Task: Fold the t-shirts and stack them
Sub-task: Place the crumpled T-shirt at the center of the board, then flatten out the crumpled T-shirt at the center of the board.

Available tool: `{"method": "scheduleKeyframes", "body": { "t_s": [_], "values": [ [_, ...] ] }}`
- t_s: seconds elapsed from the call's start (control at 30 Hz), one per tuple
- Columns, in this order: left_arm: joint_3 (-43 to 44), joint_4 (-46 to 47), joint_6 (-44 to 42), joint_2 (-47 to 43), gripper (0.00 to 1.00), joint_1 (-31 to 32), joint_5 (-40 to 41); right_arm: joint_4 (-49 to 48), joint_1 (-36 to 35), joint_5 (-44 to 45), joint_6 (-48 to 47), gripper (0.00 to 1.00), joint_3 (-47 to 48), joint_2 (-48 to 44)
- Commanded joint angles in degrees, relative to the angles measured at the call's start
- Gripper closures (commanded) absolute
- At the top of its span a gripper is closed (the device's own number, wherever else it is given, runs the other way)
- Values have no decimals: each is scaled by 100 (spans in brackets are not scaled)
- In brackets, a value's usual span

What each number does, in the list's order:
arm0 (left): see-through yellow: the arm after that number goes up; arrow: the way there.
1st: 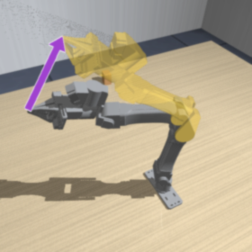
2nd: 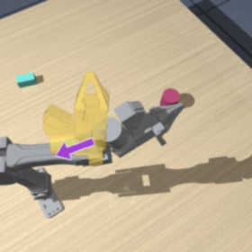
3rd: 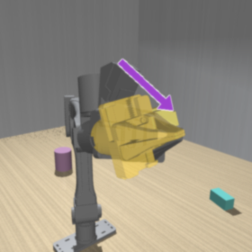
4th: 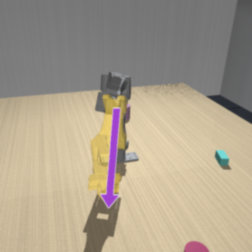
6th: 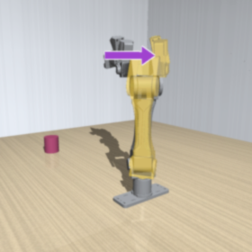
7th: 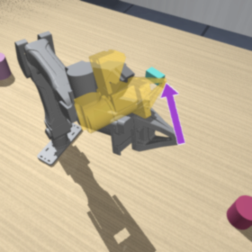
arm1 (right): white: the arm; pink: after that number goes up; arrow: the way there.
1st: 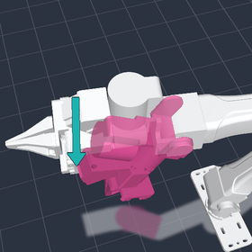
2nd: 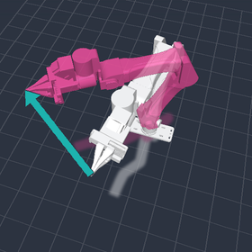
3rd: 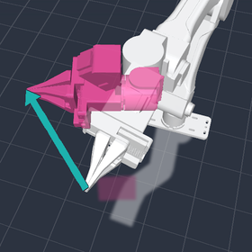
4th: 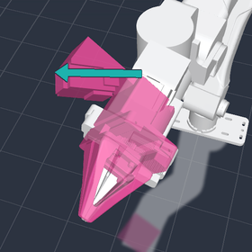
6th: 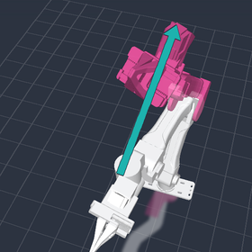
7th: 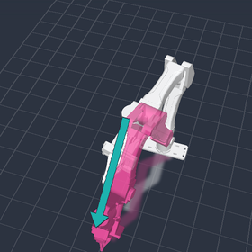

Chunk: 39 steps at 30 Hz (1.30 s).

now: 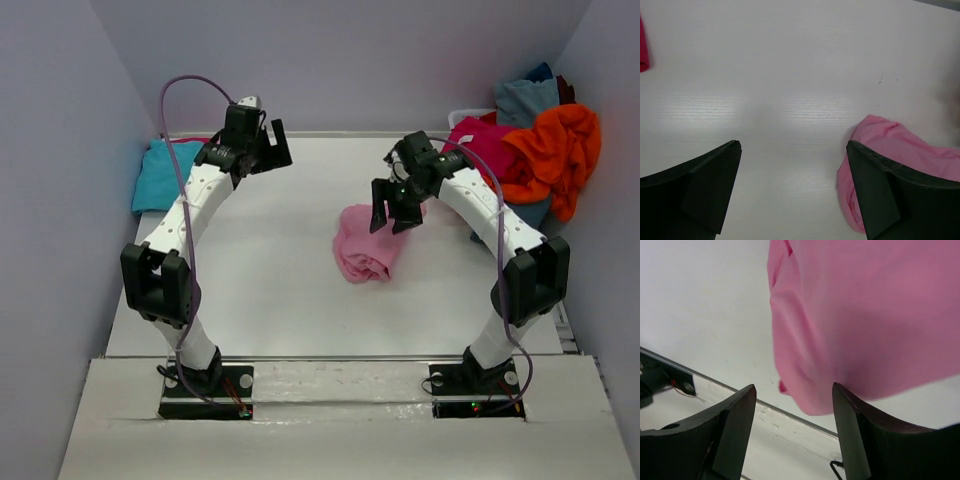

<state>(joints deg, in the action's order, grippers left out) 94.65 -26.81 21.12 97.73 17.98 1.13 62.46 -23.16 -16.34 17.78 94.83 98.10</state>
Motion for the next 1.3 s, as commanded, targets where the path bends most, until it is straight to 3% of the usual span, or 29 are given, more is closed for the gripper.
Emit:
{"method": "scheduleKeyframes", "body": {
  "t_s": [0.0,0.47,0.73,1.13,1.27],
  "values": [
    [-166,220,67,-220,1,66,-24,-111,-224,96,-38,27,-193,-170],
    [-149,211,67,-132,1,66,-86,-866,-576,262,252,30,-369,1095],
    [-149,176,41,-132,1,66,-86,-815,-734,683,489,33,605,1870],
    [-254,229,41,-167,1,66,-279,-454,-734,1449,814,37,792,1949],
    [-298,237,32,-184,1,66,-280,-383,-734,2125,1025,36,686,1730]
  ]
}}
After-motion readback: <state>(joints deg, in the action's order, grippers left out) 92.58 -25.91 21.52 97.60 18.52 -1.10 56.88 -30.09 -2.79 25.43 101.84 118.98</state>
